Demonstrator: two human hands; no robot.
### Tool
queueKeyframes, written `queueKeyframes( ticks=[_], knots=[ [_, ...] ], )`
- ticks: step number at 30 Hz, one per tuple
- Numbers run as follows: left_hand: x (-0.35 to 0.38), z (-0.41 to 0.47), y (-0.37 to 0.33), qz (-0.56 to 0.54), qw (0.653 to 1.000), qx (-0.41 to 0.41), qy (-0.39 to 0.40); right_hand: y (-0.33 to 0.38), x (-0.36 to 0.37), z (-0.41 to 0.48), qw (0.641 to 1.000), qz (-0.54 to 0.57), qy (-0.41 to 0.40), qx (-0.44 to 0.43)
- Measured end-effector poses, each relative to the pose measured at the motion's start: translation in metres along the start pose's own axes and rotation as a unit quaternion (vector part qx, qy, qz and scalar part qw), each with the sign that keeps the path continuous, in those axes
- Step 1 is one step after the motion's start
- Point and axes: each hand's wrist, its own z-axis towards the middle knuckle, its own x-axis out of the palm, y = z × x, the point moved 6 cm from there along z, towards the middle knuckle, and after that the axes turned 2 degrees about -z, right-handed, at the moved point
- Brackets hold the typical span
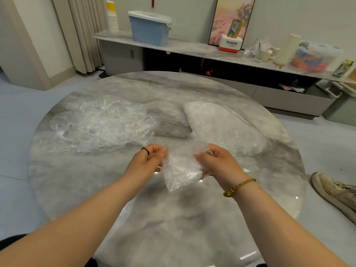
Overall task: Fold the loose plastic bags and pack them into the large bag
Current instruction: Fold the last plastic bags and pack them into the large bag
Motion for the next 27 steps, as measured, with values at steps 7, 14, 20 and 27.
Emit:
queueKeyframes(
  ticks=[7,14,20,27],
  knots=[
    [0.057,-0.007,0.01,0.163,0.98,0.072,0.092,-0.014,-0.106,-0.006,0.975,0.055,-0.208,0.055],
    [0.097,-0.019,0.033,0.334,0.912,0.091,0.221,-0.058,-0.138,0.008,0.946,-0.014,-0.281,0.16],
    [0.096,-0.008,0.04,0.436,0.871,0.098,0.206,-0.062,-0.119,0.029,0.95,-0.025,-0.276,0.14],
    [0.093,-0.009,0.032,0.396,0.895,0.08,0.19,-0.044,-0.103,0.045,0.957,-0.028,-0.283,0.058]
  ],
)
